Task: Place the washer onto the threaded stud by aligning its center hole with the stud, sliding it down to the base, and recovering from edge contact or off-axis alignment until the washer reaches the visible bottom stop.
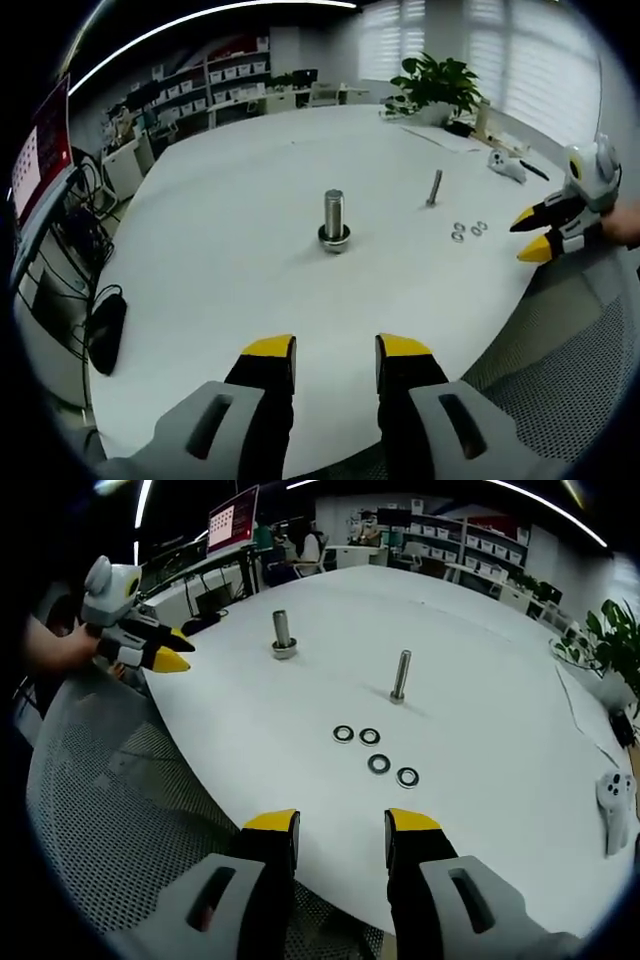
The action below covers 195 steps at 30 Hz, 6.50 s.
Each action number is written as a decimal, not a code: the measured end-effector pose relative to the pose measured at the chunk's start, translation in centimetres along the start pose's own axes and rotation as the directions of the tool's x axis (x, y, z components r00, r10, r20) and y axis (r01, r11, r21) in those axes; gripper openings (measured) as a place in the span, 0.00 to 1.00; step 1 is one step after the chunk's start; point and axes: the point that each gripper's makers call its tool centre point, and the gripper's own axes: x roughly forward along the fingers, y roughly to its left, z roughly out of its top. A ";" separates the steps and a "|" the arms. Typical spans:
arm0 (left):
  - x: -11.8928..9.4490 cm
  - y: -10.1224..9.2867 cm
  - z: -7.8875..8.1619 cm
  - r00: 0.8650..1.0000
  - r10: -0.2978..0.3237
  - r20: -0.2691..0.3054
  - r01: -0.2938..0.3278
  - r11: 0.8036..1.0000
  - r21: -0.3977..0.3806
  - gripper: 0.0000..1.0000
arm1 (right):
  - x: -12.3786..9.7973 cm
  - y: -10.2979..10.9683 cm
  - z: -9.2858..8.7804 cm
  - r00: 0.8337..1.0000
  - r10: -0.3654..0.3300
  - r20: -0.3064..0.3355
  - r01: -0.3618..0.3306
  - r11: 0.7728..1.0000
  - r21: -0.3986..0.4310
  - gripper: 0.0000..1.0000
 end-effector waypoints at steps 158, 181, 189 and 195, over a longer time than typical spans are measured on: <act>-0.7 0.5 0.7 0.999 0.021 0.050 -0.021 1.000 -0.001 0.26 | 4.7 -4.6 0.9 0.883 0.115 -0.455 -0.295 0.890 -0.347 0.21; -0.8 0.0 0.5 0.999 0.006 0.042 -0.007 1.000 0.022 0.25 | 4.5 -4.3 1.0 0.868 0.079 -0.491 -0.277 0.897 -0.345 0.21; -0.6 -0.1 0.3 1.000 0.001 0.030 -0.002 1.000 0.025 0.24 | 4.6 -4.5 1.0 0.870 0.089 -0.485 -0.287 0.891 -0.351 0.21; -0.5 -0.2 0.1 1.000 -0.002 0.017 0.001 1.000 0.026 0.24 | 4.6 -4.6 0.9 0.876 0.106 -0.470 -0.301 0.882 -0.363 0.21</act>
